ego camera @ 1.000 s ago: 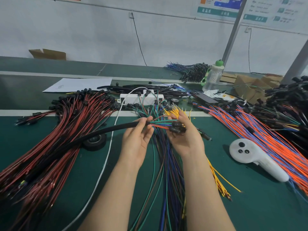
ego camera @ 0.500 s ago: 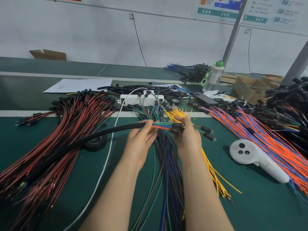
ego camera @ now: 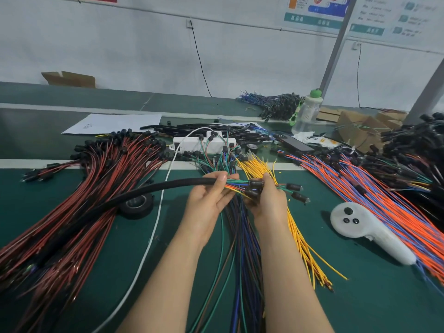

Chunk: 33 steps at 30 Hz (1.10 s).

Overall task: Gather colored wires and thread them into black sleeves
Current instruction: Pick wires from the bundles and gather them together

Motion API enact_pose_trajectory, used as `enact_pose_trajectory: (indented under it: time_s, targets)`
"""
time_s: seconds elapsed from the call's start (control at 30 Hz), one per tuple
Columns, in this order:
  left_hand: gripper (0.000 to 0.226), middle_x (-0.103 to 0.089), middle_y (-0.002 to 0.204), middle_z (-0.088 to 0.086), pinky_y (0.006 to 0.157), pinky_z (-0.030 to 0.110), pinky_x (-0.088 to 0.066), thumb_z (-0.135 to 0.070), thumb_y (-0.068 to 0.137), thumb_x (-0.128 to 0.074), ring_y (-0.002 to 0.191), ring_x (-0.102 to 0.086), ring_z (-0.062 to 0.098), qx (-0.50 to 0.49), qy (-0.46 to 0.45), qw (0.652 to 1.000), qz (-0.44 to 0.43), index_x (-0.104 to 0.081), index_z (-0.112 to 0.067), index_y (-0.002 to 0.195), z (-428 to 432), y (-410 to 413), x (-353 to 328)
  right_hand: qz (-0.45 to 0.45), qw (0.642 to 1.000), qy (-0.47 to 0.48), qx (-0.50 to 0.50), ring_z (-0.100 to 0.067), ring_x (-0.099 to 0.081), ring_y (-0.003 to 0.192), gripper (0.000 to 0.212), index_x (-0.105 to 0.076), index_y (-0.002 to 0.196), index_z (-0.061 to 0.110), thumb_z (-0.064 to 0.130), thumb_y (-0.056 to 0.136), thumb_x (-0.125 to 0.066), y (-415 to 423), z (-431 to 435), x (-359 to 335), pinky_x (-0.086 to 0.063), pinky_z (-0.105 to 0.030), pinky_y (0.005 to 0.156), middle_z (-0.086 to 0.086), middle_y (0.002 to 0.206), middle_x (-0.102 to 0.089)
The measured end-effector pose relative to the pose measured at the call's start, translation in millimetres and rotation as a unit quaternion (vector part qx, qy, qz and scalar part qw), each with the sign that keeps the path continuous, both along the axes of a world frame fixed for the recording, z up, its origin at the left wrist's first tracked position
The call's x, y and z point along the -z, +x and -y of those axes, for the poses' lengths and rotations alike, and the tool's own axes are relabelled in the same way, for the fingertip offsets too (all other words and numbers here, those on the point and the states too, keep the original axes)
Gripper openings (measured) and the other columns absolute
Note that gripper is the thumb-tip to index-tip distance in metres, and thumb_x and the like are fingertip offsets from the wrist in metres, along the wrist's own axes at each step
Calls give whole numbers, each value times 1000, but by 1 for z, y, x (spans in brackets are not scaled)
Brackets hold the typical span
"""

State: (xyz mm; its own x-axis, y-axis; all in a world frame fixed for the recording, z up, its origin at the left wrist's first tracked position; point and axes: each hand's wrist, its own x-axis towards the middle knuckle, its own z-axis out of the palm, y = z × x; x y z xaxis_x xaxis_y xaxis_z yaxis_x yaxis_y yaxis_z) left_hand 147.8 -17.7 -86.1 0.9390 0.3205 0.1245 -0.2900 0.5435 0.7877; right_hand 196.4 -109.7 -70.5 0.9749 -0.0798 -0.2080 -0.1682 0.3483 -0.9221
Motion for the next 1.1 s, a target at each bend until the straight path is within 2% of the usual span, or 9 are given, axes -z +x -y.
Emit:
enact_pose_trajectory:
  time_s: [0.17, 0.23, 0.37, 0.47, 0.57, 0.73, 0.83, 0.93, 1.1]
  targets:
    - [11, -68, 94, 12, 71, 18, -55, -14, 92, -55, 79, -67, 13, -67, 5, 997, -39, -61, -5, 94, 1, 3, 3, 9, 999, 31, 12, -17, -60, 59, 35, -55, 67, 12, 24, 99, -45, -3, -3, -1, -48, -27, 57, -3, 61, -65]
    - [13, -67, 94, 13, 71, 18, -56, -16, 92, -55, 79, -66, 15, -77, 0, 996, -46, -61, -4, 92, 4, 4, 4, 0, 990, 141, -8, -17, -63, 57, 36, -50, 68, 11, 22, 101, -42, -4, -5, -4, -51, -28, 59, -3, 56, -66]
    - [11, -64, 88, 8, 68, 16, -53, -16, 94, -53, 77, -61, 13, -80, 12, 995, -56, -60, -9, 88, 10, 6, 3, -27, 908, 418, -11, -17, -61, 46, 36, -43, 71, 11, 23, 104, -35, -5, -6, -7, -53, -23, 51, -3, 47, -54]
    - [6, -63, 80, -4, 56, 12, -46, -18, 90, -57, 59, -54, 1, -46, -8, 997, -60, -61, -18, 85, 8, 4, 2, -21, 877, 479, 28, -16, -54, 50, 38, -39, 69, 13, 25, 104, -33, -3, -2, -5, -48, -25, 58, 0, 43, -41]
    - [20, -69, 86, -5, 55, 15, -47, -31, 79, -59, 56, -52, 4, 4, -85, 996, -29, -63, -17, 92, -1, -1, -1, -25, 844, 534, 38, -11, -43, 38, 37, -38, 71, 14, 29, 104, -32, -3, 4, -2, -42, -19, 46, 2, 45, -36]
    - [43, -69, 75, 2, 44, 14, -33, -45, 91, -42, 45, -38, 5, -5, -29, 998, -46, -66, -13, 76, -1, -2, 0, -43, 840, 539, 46, -8, -35, 32, 38, -40, 70, 15, 32, 104, -33, -2, 9, -2, -31, -13, 36, 4, 44, -34]
    - [45, -68, 79, 2, 38, 13, -29, -43, 93, -44, 40, -34, 3, 2, -125, 992, -14, -65, -12, 69, -7, -4, -4, -51, 850, 523, 43, -8, -34, 31, 40, -40, 70, 14, 31, 104, -31, 0, 11, -3, -29, -12, 35, 5, 42, -33]
    - [44, -61, 64, 1, 34, 11, -27, -41, 93, -46, 36, -32, 1, -13, -189, 982, -2, -55, -12, 61, -13, -5, -4, -43, 859, 510, 28, -7, -33, 31, 40, -42, 70, 14, 32, 104, -32, 1, 9, -3, -29, -12, 35, 5, 41, -33]
    - [41, -61, 60, 1, 39, 12, -37, -39, 95, -46, 38, -36, 2, -36, -184, 982, -22, -49, -11, 66, -4, 0, -5, 5, 851, 525, -2, -17, -64, 53, 39, -60, 84, 8, 45, 93, -53, -9, -3, -7, -54, -24, 54, -4, 59, -60]
